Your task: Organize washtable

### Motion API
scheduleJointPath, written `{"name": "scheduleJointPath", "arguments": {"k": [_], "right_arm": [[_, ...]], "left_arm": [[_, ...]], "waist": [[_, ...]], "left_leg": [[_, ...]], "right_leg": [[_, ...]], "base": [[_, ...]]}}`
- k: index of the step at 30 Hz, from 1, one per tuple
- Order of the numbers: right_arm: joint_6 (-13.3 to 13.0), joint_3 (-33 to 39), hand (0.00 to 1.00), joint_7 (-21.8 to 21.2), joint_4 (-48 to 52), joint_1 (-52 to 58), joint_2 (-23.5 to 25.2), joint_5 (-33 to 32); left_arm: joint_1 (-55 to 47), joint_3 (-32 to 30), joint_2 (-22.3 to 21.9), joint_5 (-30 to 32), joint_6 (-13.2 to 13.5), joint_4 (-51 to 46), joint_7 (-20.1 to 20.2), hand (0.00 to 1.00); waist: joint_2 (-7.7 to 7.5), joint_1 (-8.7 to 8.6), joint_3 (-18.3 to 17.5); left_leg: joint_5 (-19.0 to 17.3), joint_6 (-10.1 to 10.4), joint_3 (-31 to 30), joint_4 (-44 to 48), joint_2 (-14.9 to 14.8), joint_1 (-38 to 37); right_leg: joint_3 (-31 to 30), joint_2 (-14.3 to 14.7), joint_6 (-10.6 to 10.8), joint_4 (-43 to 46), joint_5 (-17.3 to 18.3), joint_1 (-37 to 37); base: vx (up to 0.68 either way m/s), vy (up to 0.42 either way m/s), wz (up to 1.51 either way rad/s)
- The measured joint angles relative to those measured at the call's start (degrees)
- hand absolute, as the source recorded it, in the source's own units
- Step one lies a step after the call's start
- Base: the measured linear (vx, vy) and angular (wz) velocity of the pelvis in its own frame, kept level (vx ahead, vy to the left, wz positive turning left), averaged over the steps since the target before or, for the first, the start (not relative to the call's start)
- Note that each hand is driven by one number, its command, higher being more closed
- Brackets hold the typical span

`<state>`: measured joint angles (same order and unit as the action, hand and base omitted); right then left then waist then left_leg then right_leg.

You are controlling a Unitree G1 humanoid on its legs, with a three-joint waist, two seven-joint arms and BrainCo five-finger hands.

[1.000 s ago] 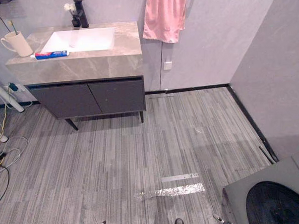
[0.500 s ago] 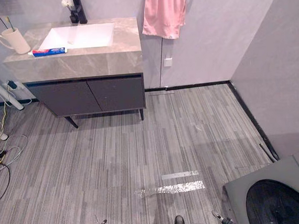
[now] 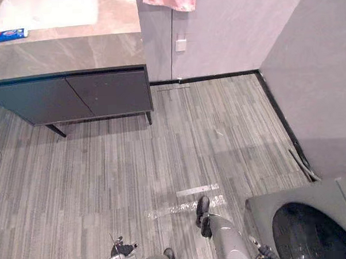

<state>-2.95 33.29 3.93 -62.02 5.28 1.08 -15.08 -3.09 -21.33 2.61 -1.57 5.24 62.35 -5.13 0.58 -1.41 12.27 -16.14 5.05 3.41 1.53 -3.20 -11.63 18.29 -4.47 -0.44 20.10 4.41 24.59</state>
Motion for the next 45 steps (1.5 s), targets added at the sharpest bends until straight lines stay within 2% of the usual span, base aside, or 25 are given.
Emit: {"name": "scheduleJointPath", "arguments": {"k": [1,2,3,4,5,8,12,16,17,18,19,20,22,24,25,26,28,30,32,34,35,37,40,42,45], "right_arm": [[0.1,0.2,0.0,0.0,0.2,0.5,0.6,-0.1],[0.2,0.4,0.0,0.1,0.5,1.5,0.9,-0.1],[0.2,-0.9,0.0,0.1,2.0,1.5,0.3,0.0],[0.1,-1.7,0.0,0.1,3.0,1.5,0.0,0.1],[0.1,-4.0,0.0,-0.1,4.8,1.4,-0.5,0.1],[-0.2,-7.4,0.0,-0.4,6.2,-1.3,0.5,0.6],[-0.2,-7.7,0.0,-0.2,6.7,-2.1,0.7,1.1],[-0.2,-8.9,0.0,-0.2,6.9,-2.8,0.4,1.4],[-0.2,-8.6,0.0,-0.2,6.9,-2.1,0.4,1.9],[-0.1,-8.3,0.0,-0.2,6.3,-1.4,0.8,2.4],[0.1,-8.3,0.0,-0.2,6.0,-1.2,2.1,2.7],[0.1,-6.2,0.0,-0.5,4.7,-1.1,3.4,3.8],[0.5,-3.0,0.0,-0.5,4.2,-1.8,3.7,4.4],[0.2,0.6,0.0,-0.8,3.7,-1.2,3.2,4.4],[0.0,0.4,0.0,-1.0,3.8,-0.8,3.0,4.3],[-0.2,-0.1,0.0,-1.2,4.2,0.1,2.8,4.3],[-0.2,-0.5,0.0,-1.5,4.4,1.4,3.1,4.4],[-0.3,-0.5,0.0,-1.4,6.7,2.8,3.0,4.2],[-0.7,-0.8,0.0,-1.3,7.2,4.3,2.9,4.3],[-0.7,-1.9,0.0,-1.2,6.4,5.7,2.8,4.1],[-0.7,-3.0,0.0,-1.1,5.3,6.1,2.3,3.8],[-0.6,-5.0,0.0,-1.0,3.5,6.4,0.4,3.6],[-0.6,-8.2,0.0,-0.8,2.7,5.6,-2.0,4.1],[-0.5,-9.8,0.0,-0.2,2.8,4.3,-2.9,4.2],[-0.7,-11.3,0.0,0.6,2.9,3.1,-2.8,4.2]], "left_arm": [[0.0,-1.5,0.1,0.0,-0.1,0.0,0.1,0.0],[-0.4,-4.5,-0.6,0.0,-0.4,-0.6,0.1,0.0],[-1.6,-7.2,-2.0,-0.2,-0.9,-2.4,0.1,0.0],[-2.8,-7.7,-2.6,-0.6,-1.1,-2.8,0.1,0.0],[-4.2,-7.8,-3.9,-1.7,-1.4,-3.6,0.2,0.0],[-4.1,-7.9,-3.5,-4.8,-1.5,-4.6,0.7,0.0],[-4.1,-7.5,-4.2,-6.9,-0.3,-5.4,0.7,0.0],[-3.8,-7.5,-4.7,-6.8,0.3,-5.9,0.5,0.0],[-4.2,-7.5,-4.9,-6.8,0.3,-5.7,0.4,0.0],[-5.2,-7.7,-5.0,-6.9,0.3,-5.1,0.2,0.0],[-5.1,-8.6,-4.3,-7.2,0.3,-4.9,0.1,0.0],[-4.9,-10.1,-3.8,-7.4,0.5,-4.8,0.1,0.0],[-4.9,-11.8,-3.7,-8.0,0.4,-4.3,0.0,0.0],[-4.8,-12.5,-3.9,-8.0,0.2,-3.3,0.1,0.0],[-4.6,-12.4,-4.1,-8.0,0.2,-3.4,0.1,0.0],[-4.5,-12.0,-4.1,-8.1,0.2,-3.5,0.1,0.0],[-3.9,-11.8,-4.8,-8.8,0.2,-3.5,0.1,0.0],[-2.9,-11.8,-5.6,-9.9,0.3,-3.8,0.2,0.0],[-0.8,-11.9,-6.5,-10.9,0.4,-3.8,0.3,0.0],[0.0,-12.0,-7.0,-11.3,0.8,-3.9,0.2,0.0],[-0.5,-12.2,-7.0,-11.2,1.0,-4.0,0.2,0.0],[-1.4,-13.0,-7.6,-11.1,0.8,-3.7,0.0,0.0],[-3.0,-13.4,-8.1,-11.2,0.9,-3.7,-0.1,0.0],[-2.9,-14.3,-8.0,-11.4,0.9,-3.7,-0.6,0.0],[-3.6,-14.8,-8.0,-14.1,1.4,-3.8,-2.1,0.0]], "waist": [[-0.47,-0.66,-0.2],[-0.96,-0.84,-0.5],[0.7,-0.22,-0.1],[1.05,0.51,-0.1],[1.71,2.56,-0.4],[0.81,3.23,0.3],[0.34,5.17,0.2],[0.44,5.64,0.0],[0.96,5.86,-0.6],[0.16,7.54,-2.3],[-2.6,8.07,-3.6],[-5.39,8.49,-5.8],[-5.94,8.52,-6.1],[-5.74,8.28,-6.2],[-5.43,8.21,-6.1],[-5.03,7.88,-6.2],[-3.34,6.54,-6.0],[-2.48,4.79,-6.1],[-2.12,3.63,-5.7],[-2.21,3.72,-5.8],[-2.55,3.69,-6.2],[-1.73,3.71,-6.9],[0.08,3.75,-7.1],[0.12,4.39,-6.4],[-0.61,5.38,-6.4]], "left_leg": [[-0.6,1.0,0.9,4.3,-0.8,1.1],[-2.2,-0.6,2.9,16.8,-3.2,4.2],[0.3,-5.3,4.9,34.0,-7.0,9.0],[4.4,-8.9,5.1,41.5,-8.2,10.9],[14.6,-10.2,3.6,53.2,-10.2,15.4],[10.9,-4.7,-1.7,66.2,-10.8,24.8],[7.5,-2.0,-0.6,60.1,-10.1,33.3],[7.8,-2.3,6.6,30.3,-5.4,39.0],[10.2,-4.1,7.8,21.7,-4.2,38.1],[17.9,-7.3,6.8,20.3,-2.6,36.6],[16.2,-7.5,8.4,20.6,-1.1,36.4],[13.3,-9.6,9.4,22.4,0.8,36.2],[8.8,-10.8,9.5,25.5,2.6,33.6],[3.9,-12.2,8.9,23.7,6.3,24.9],[3.0,-12.2,8.7,23.2,6.9,22.8],[2.0,-11.6,7.9,22.2,8.1,19.1],[1.4,-12.0,5.2,18.4,8.7,12.9],[1.4,-12.1,1.7,14.5,8.7,7.8],[0.1,-11.9,-3.9,13.4,8.0,4.5],[-2.4,-10.7,-9.2,14.2,6.7,2.6],[-4.0,-9.5,-11.5,15.0,6.6,2.4],[-6.4,-7.9,-14.7,17.2,4.8,1.9],[-4.8,-5.0,-16.0,28.1,3.3,7.4],[1.0,0.2,-14.9,44.8,2.6,15.5],[0.3,-0.9,-5.7,43.3,-3.5,17.8]], "right_leg": [[0.9,0.3,0.0,-0.4,-0.2,-1.3],[2.1,1.8,-3.7,-0.7,-2.6,-4.2],[1.7,5.2,-5.9,0.0,-0.5,-7.9],[0.4,6.7,-7.0,0.5,0.9,-9.5],[-3.3,9.1,-8.4,0.6,2.9,-12.3],[-8.5,10.6,-9.4,-1.6,3.8,-21.1],[-14.4,8.9,-7.4,-6.9,6.0,-31.5],[-17.2,5.4,-1.9,-11.5,12.7,-40.8],[-17.9,5.4,-1.8,-11.4,12.7,-42.6],[-20.6,4.3,-1.7,-10.5,12.8,-43.9],[-21.4,2.3,-1.7,-9.4,12.6,-43.5],[-22.3,-0.5,1.5,-4.4,9.3,-40.8],[-23.7,-1.5,2.9,2.3,4.4,-40.2],[-27.3,-1.6,9.7,25.0,-6.5,-34.0],[-28.0,-1.5,10.2,31.9,-7.3,-31.1],[-27.4,-2.0,10.4,43.2,-7.0,-25.0],[-24.1,-2.2,9.6,51.6,-3.2,-16.9],[-21.5,-1.5,7.8,50.4,2.6,-10.4],[-20.3,-0.5,7.6,39.4,7.7,-6.9],[-21.8,1.4,7.1,20.9,8.0,-7.4],[-24.0,1.9,4.9,10.4,5.6,-8.2],[-23.0,2.5,4.5,7.8,2.9,-9.7],[-17.9,2.4,2.6,6.6,5.8,-12.1],[-15.1,2.7,1.2,3.2,6.5,-16.7],[-12.1,1.7,0.8,-1.7,6.4,-23.3]], "base": [[0.62,-0.271,0.53],[0.67,-0.296,-0.09],[0.8,-0.369,-0.55],[0.82,-0.326,-1.42],[0.53,-0.2,-1.41],[0.67,-0.213,-1.3],[0.61,-0.037,-0.85],[0.62,0.19,-0.47],[0.86,0.368,-0.55],[0.74,0.326,-0.51],[0.77,0.326,-0.39],[0.79,0.316,0.03],[0.81,0.339,0.11],[0.71,0.315,0.16],[0.54,0.235,0.18],[0.46,0.173,0.16],[0.48,0.142,0.46],[0.39,0.045,0.83],[0.38,-0.076,1.25],[0.37,-0.15,1.41],[0.37,-0.179,1.21],[0.44,-0.248,1.01],[0.37,-0.234,0.94],[0.3,-0.184,0.55],[0.22,-0.111,0.33]]}}
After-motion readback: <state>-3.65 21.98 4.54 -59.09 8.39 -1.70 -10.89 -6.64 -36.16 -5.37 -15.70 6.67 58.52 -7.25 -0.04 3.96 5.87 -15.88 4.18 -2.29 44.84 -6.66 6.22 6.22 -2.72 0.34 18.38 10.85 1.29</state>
